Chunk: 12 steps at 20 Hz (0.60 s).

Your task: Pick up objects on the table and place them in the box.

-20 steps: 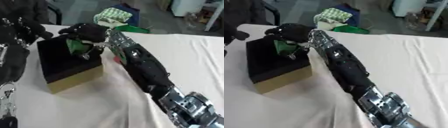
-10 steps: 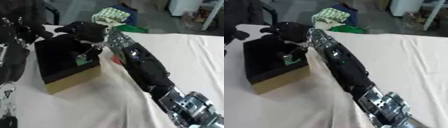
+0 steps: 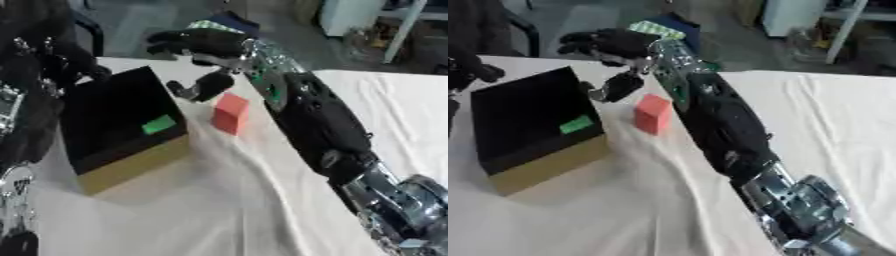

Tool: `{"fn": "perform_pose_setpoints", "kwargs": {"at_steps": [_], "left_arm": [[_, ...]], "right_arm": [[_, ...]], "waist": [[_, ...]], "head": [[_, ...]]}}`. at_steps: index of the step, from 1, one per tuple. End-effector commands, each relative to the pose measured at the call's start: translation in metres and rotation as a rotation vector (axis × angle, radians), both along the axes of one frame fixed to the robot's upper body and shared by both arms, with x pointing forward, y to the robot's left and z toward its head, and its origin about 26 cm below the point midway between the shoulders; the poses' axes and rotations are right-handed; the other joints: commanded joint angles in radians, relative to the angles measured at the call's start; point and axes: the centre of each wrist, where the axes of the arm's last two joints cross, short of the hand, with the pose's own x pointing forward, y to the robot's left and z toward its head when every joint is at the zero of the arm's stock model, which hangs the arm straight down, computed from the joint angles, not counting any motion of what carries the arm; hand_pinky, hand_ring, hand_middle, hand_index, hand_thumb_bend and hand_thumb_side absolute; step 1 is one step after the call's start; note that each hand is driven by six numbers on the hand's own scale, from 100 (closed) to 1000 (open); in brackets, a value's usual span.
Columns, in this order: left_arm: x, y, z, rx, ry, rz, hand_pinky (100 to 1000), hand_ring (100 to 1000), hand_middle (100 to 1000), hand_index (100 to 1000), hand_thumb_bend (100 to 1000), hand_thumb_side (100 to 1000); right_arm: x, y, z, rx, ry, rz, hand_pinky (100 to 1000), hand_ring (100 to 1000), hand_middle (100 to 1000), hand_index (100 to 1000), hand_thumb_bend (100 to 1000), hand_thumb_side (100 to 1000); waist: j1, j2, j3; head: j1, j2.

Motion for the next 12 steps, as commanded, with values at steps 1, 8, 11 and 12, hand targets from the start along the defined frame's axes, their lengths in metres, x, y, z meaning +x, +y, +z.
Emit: {"fn": "perform_pose_setpoints", "kwargs": {"at_steps": [1,8,11,12], "left_arm": [[0.000,0.006,0.005,0.013,-0.017,0.022,703,582,585,880,100,694],[0.002,0.008,0.003,0.019,-0.012,0.029,702,581,584,881,100,699],[0.003,0.008,0.002,0.020,-0.010,0.031,702,581,583,881,100,701],[0.003,0.008,0.001,0.021,-0.010,0.031,701,580,582,881,100,702]], "right_arm": [[0.005,-0.029,0.013,0.029,0.079,-0.100,933,881,986,1000,100,781],[0.014,-0.056,-0.007,-0.005,0.212,-0.268,931,889,989,1000,100,862],[0.016,-0.060,-0.015,-0.053,0.216,-0.323,929,898,997,1000,100,850],[0.017,-0.060,-0.017,-0.070,0.213,-0.337,926,904,1000,1000,100,808]], "waist": [[0.008,-0.022,-0.007],[0.020,-0.023,-0.021],[0.023,-0.021,-0.022],[0.024,-0.020,-0.022]], "head": [[0.006,-0.008],[0.008,-0.010],[0.008,-0.010],[0.008,-0.010]]}}
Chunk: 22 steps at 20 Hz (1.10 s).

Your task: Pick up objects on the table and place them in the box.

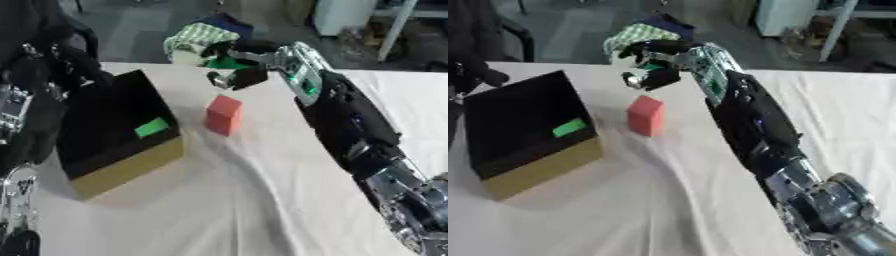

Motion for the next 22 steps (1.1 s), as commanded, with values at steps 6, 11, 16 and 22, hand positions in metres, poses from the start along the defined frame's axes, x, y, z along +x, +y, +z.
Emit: {"fn": "perform_pose_setpoints", "kwargs": {"at_steps": [6,11,16,22], "left_arm": [[0.001,0.006,0.005,0.014,-0.023,0.018,701,579,581,881,100,707],[0.002,0.007,0.004,0.018,-0.022,0.022,700,578,580,882,100,710],[0.003,0.008,0.003,0.021,-0.021,0.022,699,577,579,883,100,713],[0.004,0.008,0.003,0.024,-0.023,0.021,698,577,580,884,100,716]], "right_arm": [[0.003,-0.014,0.001,-0.152,-0.063,-0.118,915,922,1000,1000,100,775],[0.005,-0.015,-0.009,-0.216,-0.073,-0.167,909,926,1000,1000,100,834],[0.006,-0.014,-0.020,-0.246,-0.060,-0.192,908,926,1000,1000,100,878],[0.006,-0.011,-0.029,-0.258,-0.051,-0.204,908,926,1000,1000,100,895]], "waist": [[0.012,-0.012,-0.002],[0.017,-0.007,-0.002],[0.022,-0.003,-0.001],[0.028,0.000,0.001]], "head": [[0.002,-0.010],[0.001,-0.009],[-0.001,-0.009],[-0.006,-0.008]]}}
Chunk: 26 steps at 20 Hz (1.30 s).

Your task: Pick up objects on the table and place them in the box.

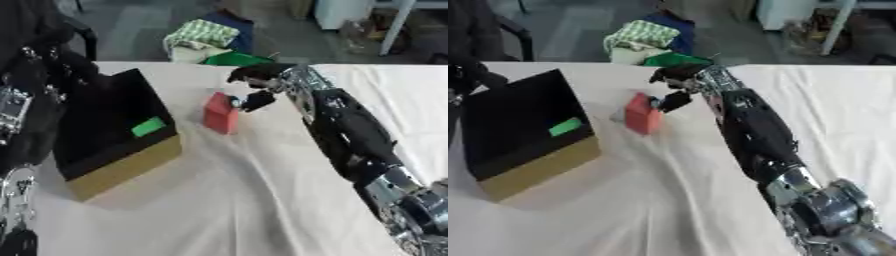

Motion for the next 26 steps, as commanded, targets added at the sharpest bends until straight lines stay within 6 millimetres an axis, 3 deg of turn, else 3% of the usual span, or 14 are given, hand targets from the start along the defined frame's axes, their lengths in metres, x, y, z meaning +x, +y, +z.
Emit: {"fn": "perform_pose_setpoints", "kwargs": {"at_steps": [1,12,26], "left_arm": [[0.000,0.004,0.007,0.012,-0.029,0.007,698,577,580,884,100,716],[0.001,0.003,0.007,0.010,-0.030,0.002,698,577,581,886,100,714],[0.000,0.004,0.005,0.008,-0.020,0.003,697,578,583,887,100,715]], "right_arm": [[0.002,0.002,0.006,-0.015,-0.020,-0.006,908,926,1000,1000,100,897],[0.002,0.005,0.000,-0.021,-0.012,-0.008,908,925,1000,1000,100,898],[0.002,0.013,0.007,-0.014,-0.027,0.021,908,927,1000,1000,100,864]], "waist": [[0.005,-0.014,0.002],[0.010,-0.016,0.005],[0.007,-0.025,-0.003]], "head": [[-0.005,-0.008],[-0.010,-0.010],[-0.016,-0.006]]}}
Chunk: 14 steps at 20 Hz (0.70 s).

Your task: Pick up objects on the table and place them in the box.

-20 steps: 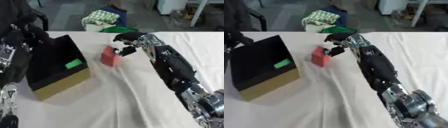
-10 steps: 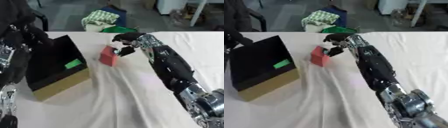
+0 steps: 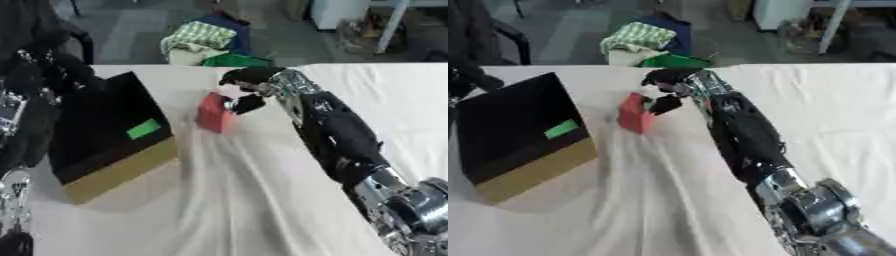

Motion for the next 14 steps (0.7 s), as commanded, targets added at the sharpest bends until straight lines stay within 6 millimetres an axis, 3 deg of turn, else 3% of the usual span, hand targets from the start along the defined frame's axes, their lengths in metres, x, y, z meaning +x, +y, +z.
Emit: {"fn": "perform_pose_setpoints", "kwargs": {"at_steps": [1,14], "left_arm": [[-0.0009,0.0038,0.0063,0.005,-0.022,0.005,697,578,583,887,100,714],[-0.0013,0.0032,0.0064,0.001,-0.021,0.004,696,578,585,887,100,709]], "right_arm": [[0.0014,0.0034,0.0118,-0.009,-0.023,0.010,908,927,1000,1000,100,859],[0.0015,0.0086,0.0141,-0.007,-0.023,0.023,908,927,1000,1000,100,848]], "waist": [[0.001,-0.020,-0.001],[0.001,-0.029,-0.003]], "head": [[-0.004,-0.005],[-0.009,-0.003]]}}
